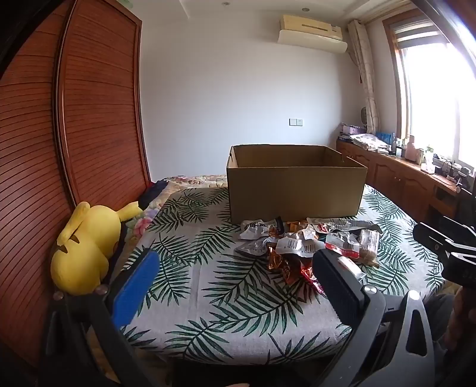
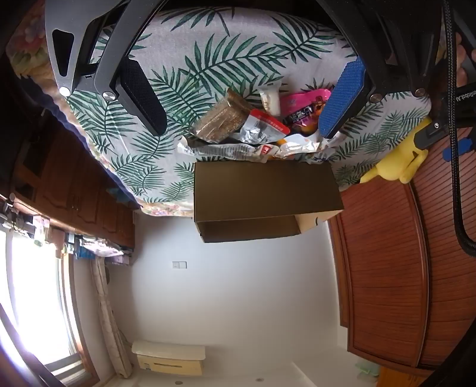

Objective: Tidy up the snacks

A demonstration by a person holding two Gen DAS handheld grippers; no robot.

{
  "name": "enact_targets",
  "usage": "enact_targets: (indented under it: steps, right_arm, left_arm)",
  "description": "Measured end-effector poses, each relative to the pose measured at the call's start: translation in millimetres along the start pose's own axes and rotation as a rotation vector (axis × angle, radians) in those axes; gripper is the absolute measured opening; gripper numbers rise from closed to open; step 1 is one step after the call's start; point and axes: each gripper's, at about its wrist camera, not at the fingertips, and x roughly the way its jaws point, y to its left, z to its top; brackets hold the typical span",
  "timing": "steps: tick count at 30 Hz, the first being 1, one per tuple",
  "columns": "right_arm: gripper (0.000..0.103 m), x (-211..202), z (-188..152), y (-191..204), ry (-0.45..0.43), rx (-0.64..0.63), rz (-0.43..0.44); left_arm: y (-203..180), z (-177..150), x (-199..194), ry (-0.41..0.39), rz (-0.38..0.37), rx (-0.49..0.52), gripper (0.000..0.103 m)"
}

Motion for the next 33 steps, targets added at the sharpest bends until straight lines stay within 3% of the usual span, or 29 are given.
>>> enact_targets:
  steps: [33]
  right_arm:
    - [0.103, -0.6, -2.4, -1.9, 0.002, -0.005, -0.006]
  left_arm:
    - [-0.5, -1.1, -0.9, 0.014, -0.003, 0.006, 0.103]
